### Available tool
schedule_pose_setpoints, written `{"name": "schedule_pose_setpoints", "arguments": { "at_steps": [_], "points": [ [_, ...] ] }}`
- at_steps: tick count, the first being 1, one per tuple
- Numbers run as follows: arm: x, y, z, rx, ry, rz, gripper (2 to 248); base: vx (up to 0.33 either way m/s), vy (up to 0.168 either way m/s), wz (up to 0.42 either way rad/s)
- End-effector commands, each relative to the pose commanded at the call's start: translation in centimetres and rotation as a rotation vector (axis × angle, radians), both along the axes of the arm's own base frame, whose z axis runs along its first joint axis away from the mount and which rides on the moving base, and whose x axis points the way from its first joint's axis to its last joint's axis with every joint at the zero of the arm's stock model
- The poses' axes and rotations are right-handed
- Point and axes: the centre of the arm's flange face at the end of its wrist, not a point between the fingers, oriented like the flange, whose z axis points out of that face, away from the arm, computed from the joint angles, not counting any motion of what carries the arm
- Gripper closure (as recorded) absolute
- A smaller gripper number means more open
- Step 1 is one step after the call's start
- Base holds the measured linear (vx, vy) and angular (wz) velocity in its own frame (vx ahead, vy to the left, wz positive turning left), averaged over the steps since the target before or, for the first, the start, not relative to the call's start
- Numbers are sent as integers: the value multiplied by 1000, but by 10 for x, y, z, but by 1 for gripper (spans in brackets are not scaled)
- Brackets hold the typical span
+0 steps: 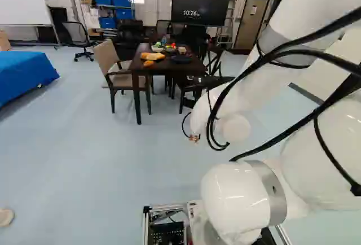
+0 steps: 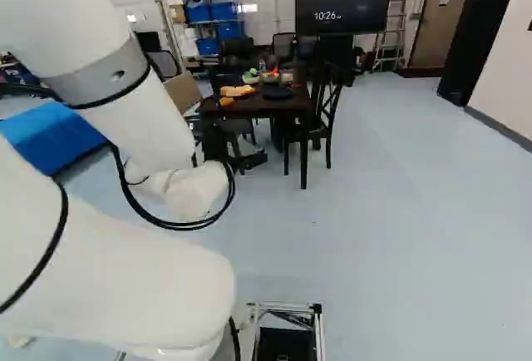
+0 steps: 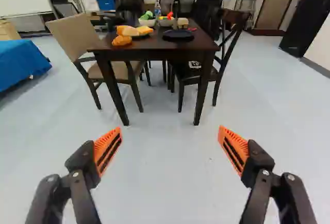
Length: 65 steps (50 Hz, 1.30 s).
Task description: Move the croissant to the empty plate
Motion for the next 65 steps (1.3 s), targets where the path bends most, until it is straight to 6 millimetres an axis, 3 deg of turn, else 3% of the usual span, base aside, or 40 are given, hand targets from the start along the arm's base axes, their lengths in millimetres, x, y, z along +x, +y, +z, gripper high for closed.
{"name": "schedule_pose_setpoints", "arguments": {
  "at_steps": [65],
  "points": [
    [0, 0, 0, 0, 0, 0, 3, 0, 0, 0]
  ]
}}
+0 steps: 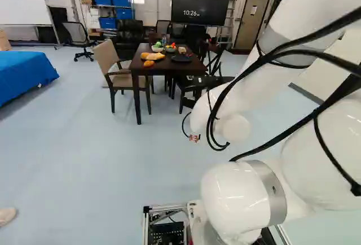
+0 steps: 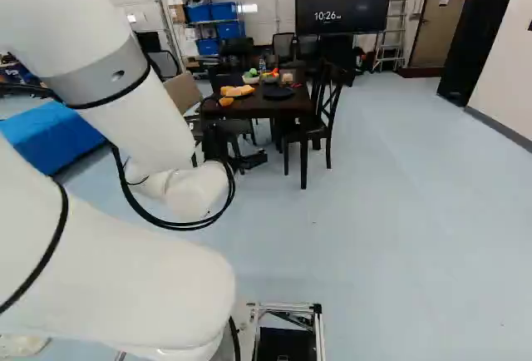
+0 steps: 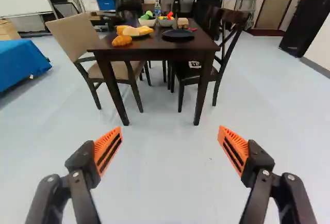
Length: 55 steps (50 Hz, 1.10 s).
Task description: Move the croissant to the empty plate
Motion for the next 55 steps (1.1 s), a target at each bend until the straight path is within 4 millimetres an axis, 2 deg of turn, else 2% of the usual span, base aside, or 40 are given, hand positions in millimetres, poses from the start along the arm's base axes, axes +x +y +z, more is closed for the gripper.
{"name": "schedule_pose_setpoints", "arguments": {
  "at_steps": [31, 55],
  "points": [
    [0, 0, 0, 0, 0, 0, 3, 24, 3, -22],
    [0, 0, 0, 0, 0, 0, 3, 112, 11, 35]
  ]
}}
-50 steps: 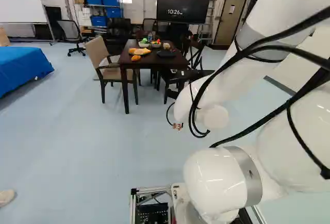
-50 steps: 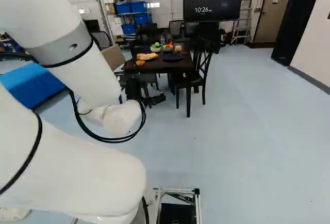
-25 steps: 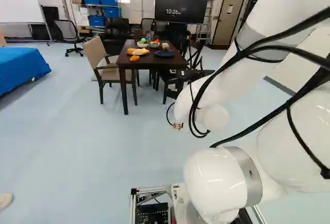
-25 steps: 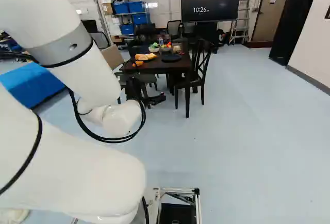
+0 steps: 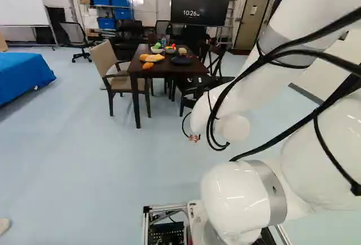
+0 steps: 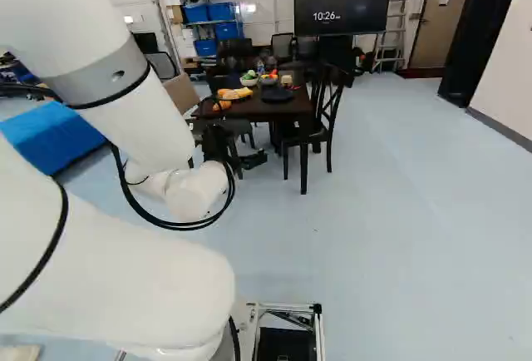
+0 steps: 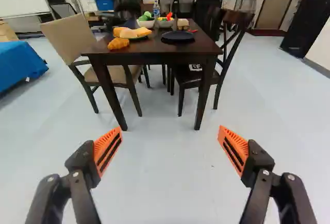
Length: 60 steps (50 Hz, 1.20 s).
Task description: Move the croissant to the empty plate
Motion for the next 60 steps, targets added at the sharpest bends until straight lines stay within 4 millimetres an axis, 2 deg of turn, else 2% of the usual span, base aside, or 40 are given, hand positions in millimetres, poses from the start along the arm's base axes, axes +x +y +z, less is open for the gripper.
{"name": "schedule_pose_setpoints", "arguments": {
  "at_steps": [44, 60],
  "points": [
    [0, 0, 0, 0, 0, 0, 3, 133, 62, 182],
    [0, 0, 0, 0, 0, 0, 3, 136, 44, 13]
  ]
}}
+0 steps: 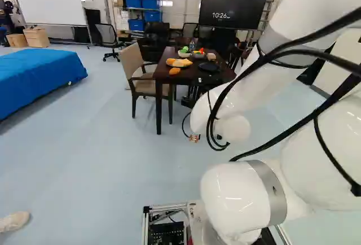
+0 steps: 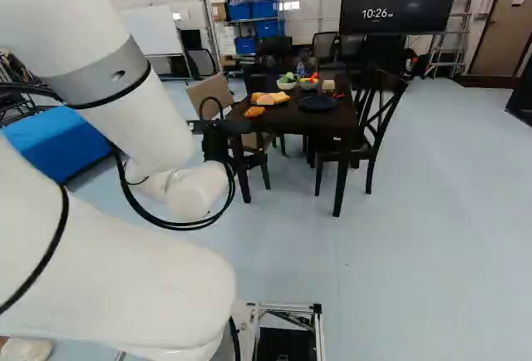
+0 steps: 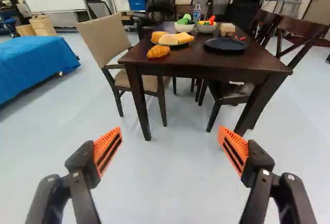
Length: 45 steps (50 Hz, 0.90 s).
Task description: Move the croissant to the empty plate
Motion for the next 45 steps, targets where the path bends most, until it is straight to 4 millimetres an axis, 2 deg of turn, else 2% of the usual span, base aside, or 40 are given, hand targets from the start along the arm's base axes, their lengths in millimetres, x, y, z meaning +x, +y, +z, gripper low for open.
{"name": "schedule_pose_setpoints", "arguments": {
  "at_steps": [45],
  "points": [
    [0, 0, 0, 0, 0, 0, 3, 187, 41, -21]
  ]
}}
